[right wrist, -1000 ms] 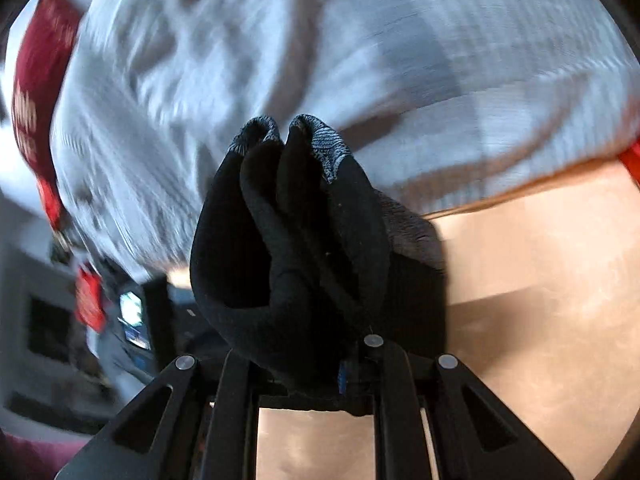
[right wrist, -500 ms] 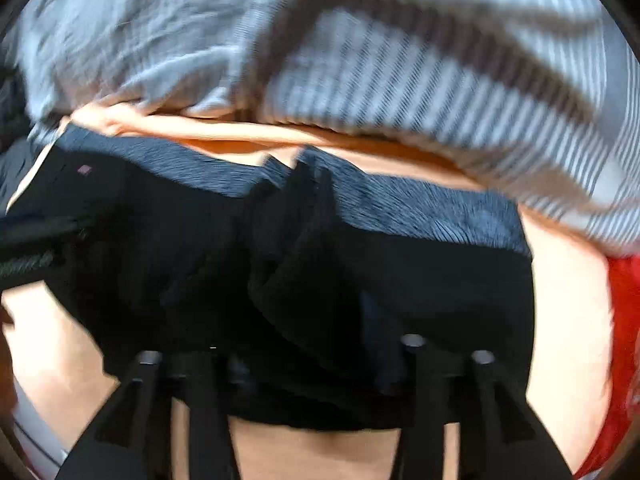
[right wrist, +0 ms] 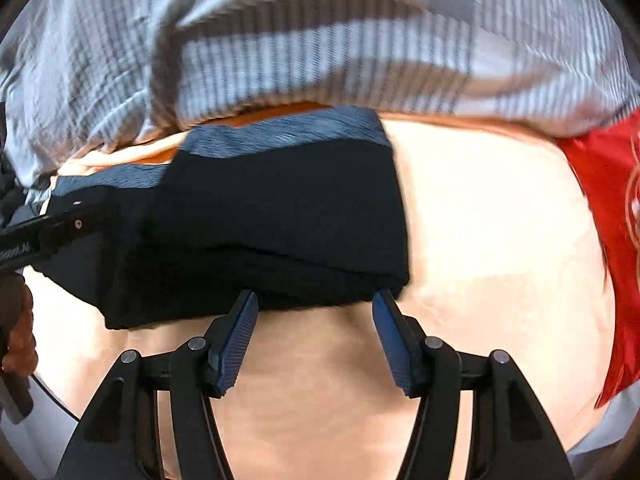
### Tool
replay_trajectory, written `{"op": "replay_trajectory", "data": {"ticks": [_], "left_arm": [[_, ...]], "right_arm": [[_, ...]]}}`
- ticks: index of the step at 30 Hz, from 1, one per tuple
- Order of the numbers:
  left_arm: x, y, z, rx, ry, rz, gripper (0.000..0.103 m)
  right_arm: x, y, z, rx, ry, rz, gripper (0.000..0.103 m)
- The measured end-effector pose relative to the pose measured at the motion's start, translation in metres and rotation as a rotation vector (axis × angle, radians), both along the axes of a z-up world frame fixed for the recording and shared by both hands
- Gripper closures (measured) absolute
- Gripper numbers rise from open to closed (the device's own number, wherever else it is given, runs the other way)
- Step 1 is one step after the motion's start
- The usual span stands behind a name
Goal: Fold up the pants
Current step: 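Fold the leg ends over toward the left tool and release with the right tool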
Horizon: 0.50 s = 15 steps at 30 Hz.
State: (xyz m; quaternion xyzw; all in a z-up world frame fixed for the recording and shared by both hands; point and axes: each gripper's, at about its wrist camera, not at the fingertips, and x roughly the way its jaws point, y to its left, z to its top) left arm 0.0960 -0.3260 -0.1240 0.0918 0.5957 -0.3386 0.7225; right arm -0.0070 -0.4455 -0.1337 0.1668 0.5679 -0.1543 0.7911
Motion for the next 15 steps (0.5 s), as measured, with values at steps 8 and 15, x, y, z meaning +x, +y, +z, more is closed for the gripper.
{"op": "replay_trajectory", "data": {"ticks": [8, 15], "left_arm": [[-0.006, -0.029, -0.012, -0.026, 0.088, -0.042, 0.047], [-0.006, -0.031, -0.034, 0.008, 0.183, -0.013, 0.098]], "right_arm": [[-0.013, -0.009, 0.0, 0.061, -0.018, -0.024, 0.039], [-0.022, -0.024, -0.003, 0.11, -0.014, -0.071, 0.039]]}}
